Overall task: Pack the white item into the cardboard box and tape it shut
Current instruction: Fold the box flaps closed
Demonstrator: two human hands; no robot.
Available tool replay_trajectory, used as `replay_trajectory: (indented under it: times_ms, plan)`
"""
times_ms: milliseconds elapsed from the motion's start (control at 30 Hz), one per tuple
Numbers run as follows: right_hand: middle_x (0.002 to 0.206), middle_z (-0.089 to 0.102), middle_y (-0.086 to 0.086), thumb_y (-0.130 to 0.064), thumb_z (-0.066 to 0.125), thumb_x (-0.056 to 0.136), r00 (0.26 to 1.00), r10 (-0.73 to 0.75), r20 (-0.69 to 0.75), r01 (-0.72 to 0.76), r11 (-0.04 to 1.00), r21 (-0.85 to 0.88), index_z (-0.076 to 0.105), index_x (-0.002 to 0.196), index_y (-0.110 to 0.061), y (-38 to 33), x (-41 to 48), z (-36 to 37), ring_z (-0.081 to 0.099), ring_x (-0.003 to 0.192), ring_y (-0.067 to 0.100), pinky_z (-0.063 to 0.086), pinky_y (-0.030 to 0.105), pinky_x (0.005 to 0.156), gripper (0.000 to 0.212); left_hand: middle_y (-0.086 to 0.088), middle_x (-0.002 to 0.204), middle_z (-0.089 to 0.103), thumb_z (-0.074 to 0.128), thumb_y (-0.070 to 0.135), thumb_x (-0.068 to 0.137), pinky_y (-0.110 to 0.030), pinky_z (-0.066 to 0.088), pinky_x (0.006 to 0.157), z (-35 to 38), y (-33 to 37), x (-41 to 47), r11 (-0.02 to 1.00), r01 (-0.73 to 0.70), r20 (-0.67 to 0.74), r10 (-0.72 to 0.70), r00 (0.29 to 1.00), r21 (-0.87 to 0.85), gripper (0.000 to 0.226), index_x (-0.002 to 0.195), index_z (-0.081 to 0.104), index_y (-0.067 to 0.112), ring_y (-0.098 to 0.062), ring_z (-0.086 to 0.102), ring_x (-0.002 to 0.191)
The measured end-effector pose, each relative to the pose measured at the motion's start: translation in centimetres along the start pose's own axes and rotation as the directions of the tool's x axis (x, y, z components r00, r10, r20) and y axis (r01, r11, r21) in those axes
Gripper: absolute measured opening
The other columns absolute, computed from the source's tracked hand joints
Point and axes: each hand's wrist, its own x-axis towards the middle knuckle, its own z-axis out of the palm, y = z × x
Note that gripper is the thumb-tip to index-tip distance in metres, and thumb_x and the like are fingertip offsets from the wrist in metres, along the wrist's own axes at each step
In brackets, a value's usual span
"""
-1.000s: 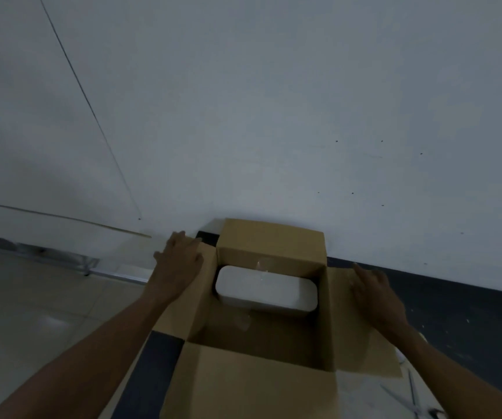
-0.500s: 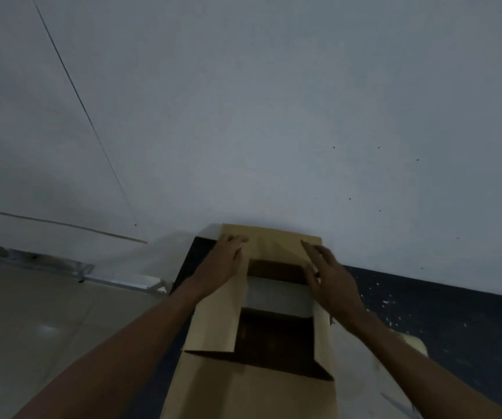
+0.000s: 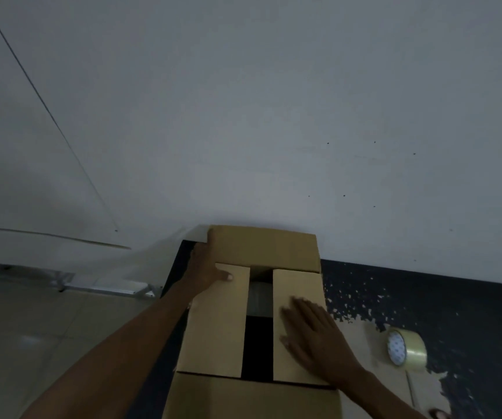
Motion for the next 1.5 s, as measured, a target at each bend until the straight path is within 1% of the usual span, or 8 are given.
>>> replay_trajectory:
  times_ms: [200, 433, 633, 767, 867, 1100, 1300, 1500]
  plan:
    - [0.142, 0.048, 0.007, -0.060, 0.046, 0.094, 0.999, 0.024, 0.024, -0.025, 1.000, 0.004, 0.053, 0.135, -0.029, 0.6, -0.9, -0.5, 0.045, 0.129, 0.026, 0.043, 0.041, 0.105, 0.052, -0.013, 0.145, 0.024, 0.094, 0.039, 0.053, -0.059, 0.027, 0.108, 0.4, 0.4, -1.2, 0.994, -0.100, -0.254, 0.105, 0.961, 0.032, 0.151, 0.150, -0.022, 0.029, -0.034, 0.029, 0.135]
    - [0.138, 0.050, 0.006, -0.060, 0.046, 0.094, 0.998, 0.036, 0.043, -0.036, 0.999, -0.006, 0.053, 0.135, -0.029, 0.3, -1.2, -1.5, 0.046, 0.124, 0.024, 0.044, 0.040, 0.101, 0.051, -0.010, 0.132, 0.050, 0.088, 0.021, 0.069, -0.045, 0.054, 0.092, -1.2, -1.8, -3.6, 0.909, -0.359, -0.331, 0.279, 0.901, -0.211, 0.108, 0.144, 0.012, 0.040, -0.023, 0.058, 0.114]
    - [0.135, 0.054, 0.006, -0.054, 0.048, 0.095, 0.998, -0.012, 0.066, 0.015, 0.999, -0.051, 0.054, 0.133, -0.027, -0.4, -1.7, -2.5, 0.051, 0.121, 0.025, 0.047, 0.041, 0.095, 0.047, 0.001, 0.110, 0.055, 0.079, 0.049, 0.076, -0.033, 0.052, 0.079, -2.1, -1.1, -5.9, 0.906, -0.409, -0.374, 0.418, 0.828, 0.108, 0.060, 0.115, 0.043, 0.021, -0.015, 0.057, 0.097]
    - [0.134, 0.054, 0.005, -0.051, 0.047, 0.095, 0.992, -0.061, 0.110, 0.066, 0.997, -0.036, 0.049, 0.134, -0.029, -1.2, -2.5, -3.1, 0.054, 0.118, 0.025, 0.049, 0.038, 0.091, 0.045, 0.005, 0.082, 0.054, 0.049, 0.062, 0.089, -0.035, 0.042, 0.068, -1.6, -1.6, -8.3, 0.588, -0.512, -0.156, 0.738, 0.657, 0.626, 0.044, 0.079, 0.054, 0.019, -0.017, 0.050, 0.076]
    - [0.136, 0.054, 0.007, -0.056, 0.046, 0.093, 0.977, -0.139, 0.164, 0.142, 0.990, -0.007, 0.046, 0.137, -0.027, -2.1, -3.8, -3.4, 0.052, 0.122, 0.025, 0.051, 0.041, 0.094, 0.052, 0.005, 0.089, 0.057, 0.044, 0.058, 0.092, -0.033, 0.042, 0.069, 0.7, -3.2, -9.3, 0.448, -0.565, 0.046, 0.755, 0.654, 0.693, 0.039, 0.092, 0.062, 0.024, -0.016, 0.054, 0.080]
    - [0.162, -0.002, 0.011, -0.082, 0.033, 0.083, 0.795, -0.358, 0.490, 0.373, 0.925, 0.072, -0.006, 0.153, -0.035, -4.9, -6.8, -5.6, -0.008, 0.147, 0.033, -0.008, 0.060, 0.112, 0.093, 0.006, 0.094, 0.056, 0.043, 0.042, 0.093, -0.029, 0.044, 0.067, 2.2, -3.5, -9.3, 0.587, -0.537, 0.017, 0.666, 0.746, 0.605, 0.029, 0.094, 0.066, 0.023, -0.014, 0.055, 0.086]
    - [0.158, 0.023, 0.019, -0.068, 0.030, 0.095, 0.805, -0.401, 0.438, 0.450, 0.893, -0.011, 0.004, 0.155, -0.022, -6.2, -7.7, -5.6, 0.023, 0.144, 0.035, 0.034, 0.057, 0.107, 0.080, 0.006, 0.097, 0.063, 0.033, 0.052, 0.090, -0.029, 0.048, 0.079, 0.2, -1.9, -8.8, 0.757, -0.504, 0.128, 0.500, 0.856, 0.415, 0.048, 0.104, 0.068, 0.023, -0.011, 0.056, 0.089]
    - [0.161, 0.019, 0.007, -0.062, 0.043, 0.090, 0.842, -0.427, 0.330, 0.411, 0.904, 0.122, 0.009, 0.155, -0.030, -5.4, -4.8, -9.4, 0.019, 0.147, 0.020, 0.017, 0.047, 0.117, 0.079, 0.002, 0.116, 0.065, 0.036, 0.067, 0.093, -0.029, 0.044, 0.089, -1.9, 2.0, -9.0, 0.891, -0.285, 0.298, 0.181, 0.937, 0.353, 0.052, 0.114, 0.063, 0.027, -0.015, 0.059, 0.104]
